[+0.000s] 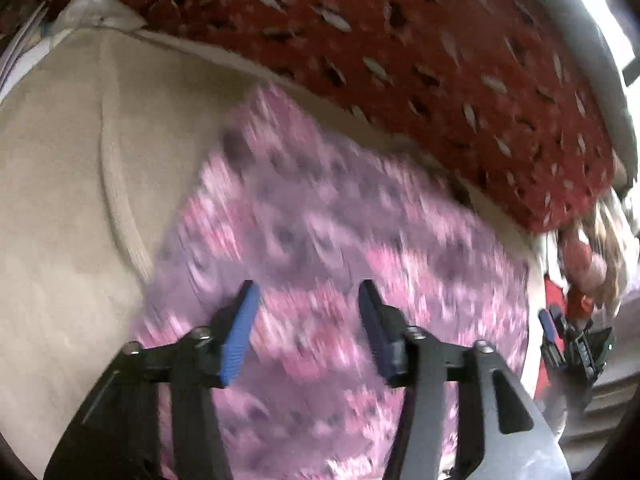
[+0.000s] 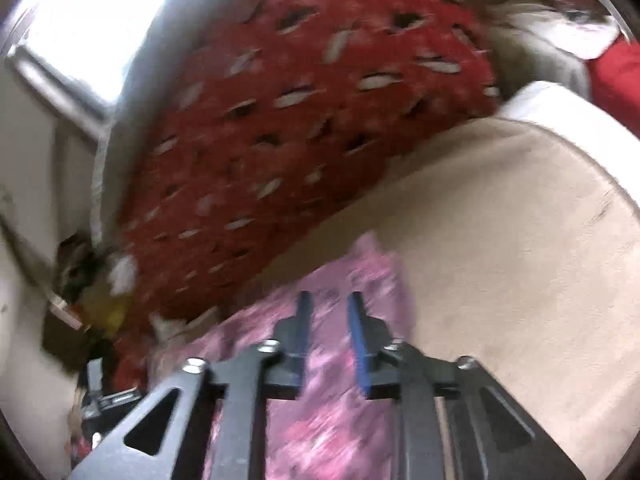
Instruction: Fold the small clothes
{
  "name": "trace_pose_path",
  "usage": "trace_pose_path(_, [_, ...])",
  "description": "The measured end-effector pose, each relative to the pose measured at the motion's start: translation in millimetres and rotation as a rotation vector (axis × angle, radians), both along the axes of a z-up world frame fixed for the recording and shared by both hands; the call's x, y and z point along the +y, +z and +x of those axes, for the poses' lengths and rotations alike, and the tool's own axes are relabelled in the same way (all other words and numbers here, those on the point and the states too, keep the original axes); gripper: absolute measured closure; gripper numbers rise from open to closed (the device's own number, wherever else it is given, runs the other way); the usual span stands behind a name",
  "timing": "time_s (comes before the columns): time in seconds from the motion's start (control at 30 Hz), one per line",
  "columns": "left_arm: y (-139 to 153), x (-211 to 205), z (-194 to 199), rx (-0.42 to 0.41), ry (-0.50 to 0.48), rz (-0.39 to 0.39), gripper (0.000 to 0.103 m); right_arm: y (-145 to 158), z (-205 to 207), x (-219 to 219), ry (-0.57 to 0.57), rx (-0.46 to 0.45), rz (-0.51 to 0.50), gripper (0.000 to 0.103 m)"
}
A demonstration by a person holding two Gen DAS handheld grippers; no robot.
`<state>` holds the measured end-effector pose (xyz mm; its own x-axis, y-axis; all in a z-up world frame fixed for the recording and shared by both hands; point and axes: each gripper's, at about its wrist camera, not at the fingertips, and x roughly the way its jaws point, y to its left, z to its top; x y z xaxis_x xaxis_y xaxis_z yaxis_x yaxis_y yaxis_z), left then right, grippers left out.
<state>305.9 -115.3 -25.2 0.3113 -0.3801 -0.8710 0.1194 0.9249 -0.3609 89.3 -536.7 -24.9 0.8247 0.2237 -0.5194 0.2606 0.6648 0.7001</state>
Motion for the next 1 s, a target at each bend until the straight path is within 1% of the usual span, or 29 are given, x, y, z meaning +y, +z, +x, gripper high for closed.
trace_pose_path(0.03, [-9.8,-5.7,-4.9,0.021,-0.006,0.025,0.050,-7.6,-0.7,9.1,0.030,0.012,-0.011,0.058])
trace_pose_path(0.07, [-18.1,-11.0,-7.3,0.031,-0.007,0.059,0.050,-20.3,2.4,17.0,0.057,0.064,-0.031,0.056])
trace_pose_path(0.1, [-17.3,-12.7,-11.0,0.004,-0.006,0.078,0.050,-38.3,9.1,25.0,0.099,0.164,-0.046,0.058])
trace_pose_path(0.13, [-14.3,-12.9,-13.3,0.000,-0.006,0.092,0.050,-42.6,7.7,31.9,0.108,0.177,-0.103,0.061])
trace_pose_path(0.17, [-8.7,-11.2,-16.3,0.024,-0.006,0.091,0.050,-29.8,0.1,34.8,0.092,0.154,-0.154,0.061])
trace_pose_path(0.2, [-3.7,-7.4,-19.9,0.043,-0.004,0.064,0.050,-24.0,-0.9,35.6,0.095,0.179,-0.155,0.058])
trace_pose_path(0.23, [3.2,-1.2,-26.8,0.046,0.001,0.030,0.050,-14.4,-6.2,37.2,0.101,0.193,-0.153,0.059])
trace_pose_path(0.27, [7.9,2.9,-33.1,0.036,0.010,0.028,0.049,-5.7,-14.6,40.0,0.107,0.165,-0.155,0.059])
trace_pose_path(0.33, [6.9,9.4,-47.1,0.022,0.030,0.055,0.043,5.5,-39.5,49.2,0.146,0.094,-0.167,0.058])
trace_pose_path(0.37, [0.2,11.6,-51.4,0.037,0.036,0.064,0.041,4.3,-46.0,54.1,0.167,0.090,-0.171,0.058])
trace_pose_path(0.4, [-10.2,11.2,-54.6,0.068,0.040,0.072,0.041,-2.5,-54.1,59.8,0.200,0.108,-0.180,0.058])
trace_pose_path(0.43, [-22.3,11.2,-56.4,0.105,0.038,0.083,0.041,-18.4,-58.5,67.3,0.250,0.177,-0.197,0.057])
trace_pose_path(0.47, [-24.7,9.6,-60.0,0.080,0.029,0.102,0.041,-31.2,-60.0,73.9,0.296,0.224,-0.210,0.059])
trace_pose_path(0.5, [-19.9,6.8,-64.1,0.057,0.021,0.125,0.040,-30.0,-69.5,78.4,0.310,0.191,-0.249,0.060])
trace_pose_path(0.53, [-16.9,4.2,-67.0,0.061,0.020,0.147,0.040,-21.2,-76.3,81.2,0.309,0.199,-0.279,0.060])
trace_pose_path(0.57, [-14.4,2.3,-70.8,0.082,0.022,0.147,0.039,-15.6,-80.1,81.5,0.301,0.210,-0.281,0.057])
trace_pose_path(0.6, [-13.0,1.5,-74.0,0.090,0.024,0.136,0.038,-7.2,-85.1,82.6,0.291,0.195,-0.282,0.057])
trace_pose_path(0.63, [-13.1,1.2,-77.0,0.091,0.029,0.132,0.036,0.7,-93.1,85.2,0.290,0.158,-0.294,0.057])
trace_pose_path(0.67, [-15.6,-0.3,-80.7,0.089,0.035,0.144,0.033,3.7,-97.6,86.9,0.293,0.140,-0.310,0.055])
trace_pose_path(0.7, [-20.1,-3.4,-83.5,0.086,0.033,0.164,0.031,0.8,-101.1,89.1,0.292,0.147,-0.327,0.053])
trace_pose_path(0.77, [-25.5,-10.9,-88.7,0.053,0.008,0.204,0.022,-23.7,-100.9,92.5,0.297,0.250,-0.353,0.050])
trace_pose_path(0.8, [-26.5,-16.2,-92.8,0.034,-0.007,0.228,0.017,-29.5,-101.2,96.2,0.300,0.234,-0.377,0.051])
trace_pose_path(0.83, [-27.5,-20.9,-95.4,0.023,-0.016,0.250,0.015,-28.9,-106.3,102.7,0.281,0.184,-0.426,0.049])
trace_pose_path(0.9, [-29.8,-29.3,-100.1,-0.004,-0.020,0.285,0.010,-29.8,-108.4,112.6,0.254,0.170,-0.476,0.046])
trace_pose_path(0.93, [-31.2,-31.0,-101.7,-0.014,-0.015,0.292,0.008,-29.9,-107.2,116.4,0.249,0.166,-0.488,0.043])
trace_pose_path(1.0, [-33.6,-35.4,-105.3,-0.020,-0.002,0.293,0.000,-29.6,-105.0,123.2,0.252,0.167,-0.533,0.040])
